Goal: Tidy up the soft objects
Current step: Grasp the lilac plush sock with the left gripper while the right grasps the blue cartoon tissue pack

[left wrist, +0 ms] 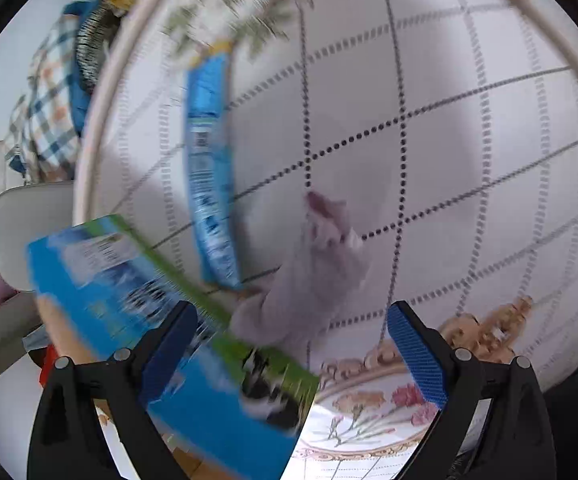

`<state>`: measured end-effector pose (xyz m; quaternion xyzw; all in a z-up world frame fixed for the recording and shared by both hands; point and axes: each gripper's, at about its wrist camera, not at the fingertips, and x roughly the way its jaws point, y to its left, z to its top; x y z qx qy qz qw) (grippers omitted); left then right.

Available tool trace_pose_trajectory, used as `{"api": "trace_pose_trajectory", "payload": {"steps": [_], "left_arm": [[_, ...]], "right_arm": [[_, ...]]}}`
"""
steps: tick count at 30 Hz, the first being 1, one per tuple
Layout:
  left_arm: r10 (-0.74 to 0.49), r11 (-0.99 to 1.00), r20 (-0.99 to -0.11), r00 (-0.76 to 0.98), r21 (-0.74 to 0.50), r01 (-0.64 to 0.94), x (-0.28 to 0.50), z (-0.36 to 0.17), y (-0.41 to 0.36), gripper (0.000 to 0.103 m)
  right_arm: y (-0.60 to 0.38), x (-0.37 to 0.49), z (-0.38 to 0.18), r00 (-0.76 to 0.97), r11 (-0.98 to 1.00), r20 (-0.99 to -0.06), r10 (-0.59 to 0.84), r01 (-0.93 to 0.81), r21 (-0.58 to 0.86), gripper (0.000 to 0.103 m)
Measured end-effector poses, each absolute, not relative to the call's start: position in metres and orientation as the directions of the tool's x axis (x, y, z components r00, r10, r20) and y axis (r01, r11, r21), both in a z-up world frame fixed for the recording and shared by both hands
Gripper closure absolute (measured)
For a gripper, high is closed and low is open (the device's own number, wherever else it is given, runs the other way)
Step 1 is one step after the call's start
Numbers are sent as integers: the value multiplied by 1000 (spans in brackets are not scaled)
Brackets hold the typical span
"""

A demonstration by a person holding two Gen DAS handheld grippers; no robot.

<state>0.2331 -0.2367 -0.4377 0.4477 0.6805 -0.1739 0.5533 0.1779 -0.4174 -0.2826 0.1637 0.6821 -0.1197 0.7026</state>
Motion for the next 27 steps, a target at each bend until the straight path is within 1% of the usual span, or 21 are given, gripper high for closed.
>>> {"api": "trace_pose_trajectory", "payload": {"steps": [1,2,3,4,7,8,10,12,14,17,18,20,21,22,24,27], "left_arm": [[431,539,-902,-1,256,803,234,-448,-238,12],[438,541,-899,-16,249,804,234,-457,-239,22],[444,545,-895,-28,245,802,234,-462,-240,50],[453,558,-890,-54,236,796,234,-467,-240,59],[422,617,-903,-80,221,755,239,-465,-244,64],[388,662,-915,-109,195,723,244,-461,-246,64],[258,793,-946,-195,92,602,259,-449,-246,64],[95,901,-959,-268,-32,433,276,-441,-241,64],[-108,965,-944,-312,-175,196,295,-439,-227,64],[-298,953,-899,-322,-297,-53,309,-451,-206,64],[-338,941,-886,-319,-319,-110,311,-455,-200,62],[-380,925,-870,-314,-350,-149,313,-460,-194,57],[-385,923,-868,-313,-355,-152,313,-462,-192,48],[-386,922,-869,-310,-357,-147,313,-462,-191,42],[-381,924,-874,-301,-362,-121,310,-462,-189,39],[-368,928,-877,-310,-364,-74,313,-462,-187,39]], "right_arm": [[-419,182,-287,36,921,-998,60,384,69,4],[-422,188,-292,29,923,-998,61,378,67,4],[-423,192,-294,24,925,-998,62,375,66,4],[-424,199,-297,22,928,-997,68,366,71,4],[-423,221,-305,6,946,-998,56,320,55,4],[-423,229,-308,2,951,-999,54,305,52,4],[-426,250,-316,-11,962,-999,48,271,43,4],[-429,271,-326,-23,970,-999,46,240,39,4],[-430,297,-339,-43,980,-998,39,199,30,4],[-435,337,-366,-78,991,-997,21,137,10,4],[-437,347,-375,-94,992,-995,23,124,11,4],[-438,364,-391,-124,994,-992,31,109,17,4],[-436,370,-398,-140,995,-990,26,96,12,4],[-435,376,-405,-150,996,-988,24,87,12,4],[-431,384,-416,-167,997,-985,43,73,31,4],[-428,391,-426,-182,996,-981,65,72,53,4]]}}
